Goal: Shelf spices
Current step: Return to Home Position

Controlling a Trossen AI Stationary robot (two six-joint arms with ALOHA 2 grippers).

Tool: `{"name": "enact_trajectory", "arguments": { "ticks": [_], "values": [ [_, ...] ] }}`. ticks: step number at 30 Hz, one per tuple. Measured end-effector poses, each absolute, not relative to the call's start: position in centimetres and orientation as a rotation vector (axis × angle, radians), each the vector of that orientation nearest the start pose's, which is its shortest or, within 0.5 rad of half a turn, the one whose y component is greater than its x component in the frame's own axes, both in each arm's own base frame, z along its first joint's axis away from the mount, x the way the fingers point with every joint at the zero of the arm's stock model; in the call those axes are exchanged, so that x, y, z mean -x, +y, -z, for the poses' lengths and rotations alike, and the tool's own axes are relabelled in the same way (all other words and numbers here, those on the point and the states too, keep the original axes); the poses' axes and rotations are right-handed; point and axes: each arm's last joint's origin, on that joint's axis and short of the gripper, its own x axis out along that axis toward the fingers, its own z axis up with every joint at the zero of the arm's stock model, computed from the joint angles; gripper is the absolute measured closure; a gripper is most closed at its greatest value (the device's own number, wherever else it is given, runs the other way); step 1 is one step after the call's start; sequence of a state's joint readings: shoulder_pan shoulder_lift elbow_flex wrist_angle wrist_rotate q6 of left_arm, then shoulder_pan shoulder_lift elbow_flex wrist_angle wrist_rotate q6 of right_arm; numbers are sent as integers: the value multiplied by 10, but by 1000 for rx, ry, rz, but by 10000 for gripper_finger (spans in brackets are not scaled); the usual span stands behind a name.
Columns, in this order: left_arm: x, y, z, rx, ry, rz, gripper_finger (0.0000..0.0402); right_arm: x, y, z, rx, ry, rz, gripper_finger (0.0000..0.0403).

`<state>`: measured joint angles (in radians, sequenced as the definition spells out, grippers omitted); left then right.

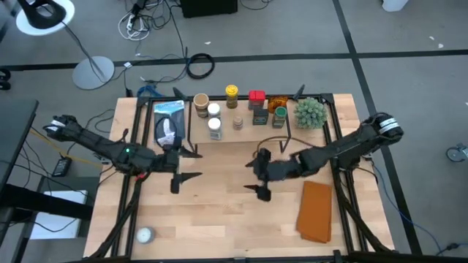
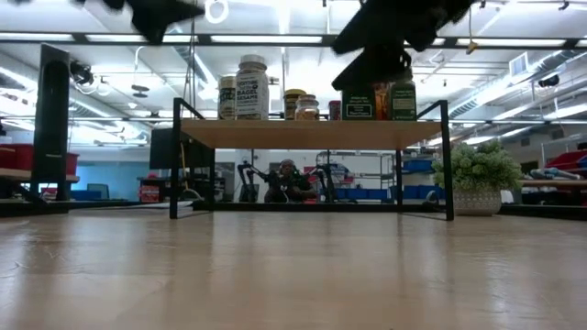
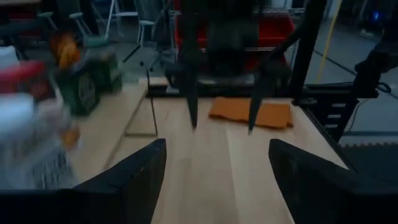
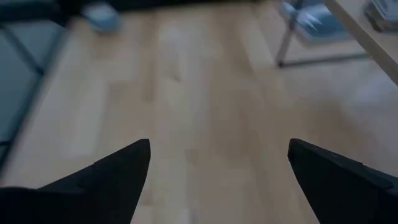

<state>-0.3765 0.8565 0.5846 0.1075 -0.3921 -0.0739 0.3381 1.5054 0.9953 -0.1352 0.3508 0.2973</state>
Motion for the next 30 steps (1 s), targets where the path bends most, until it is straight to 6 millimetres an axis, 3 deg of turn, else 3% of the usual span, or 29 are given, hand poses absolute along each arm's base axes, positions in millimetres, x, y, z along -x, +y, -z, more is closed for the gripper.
{"name": "enact_trajectory", "arguments": {
  "ticks": [7,18,25,30],
  "values": [
    [-160,-58,-230,87,77,18,113,-260,55,-217,-186,383,-17,23],
    [-148,-53,-207,118,109,6,114,-174,34,-196,-249,203,-54,23],
    [-140,-42,-181,92,61,-167,114,-146,28,-182,-272,154,-69,23],
    [-133,-28,-163,99,11,-158,114,-139,26,-175,-299,203,-63,23]
  ]
}}
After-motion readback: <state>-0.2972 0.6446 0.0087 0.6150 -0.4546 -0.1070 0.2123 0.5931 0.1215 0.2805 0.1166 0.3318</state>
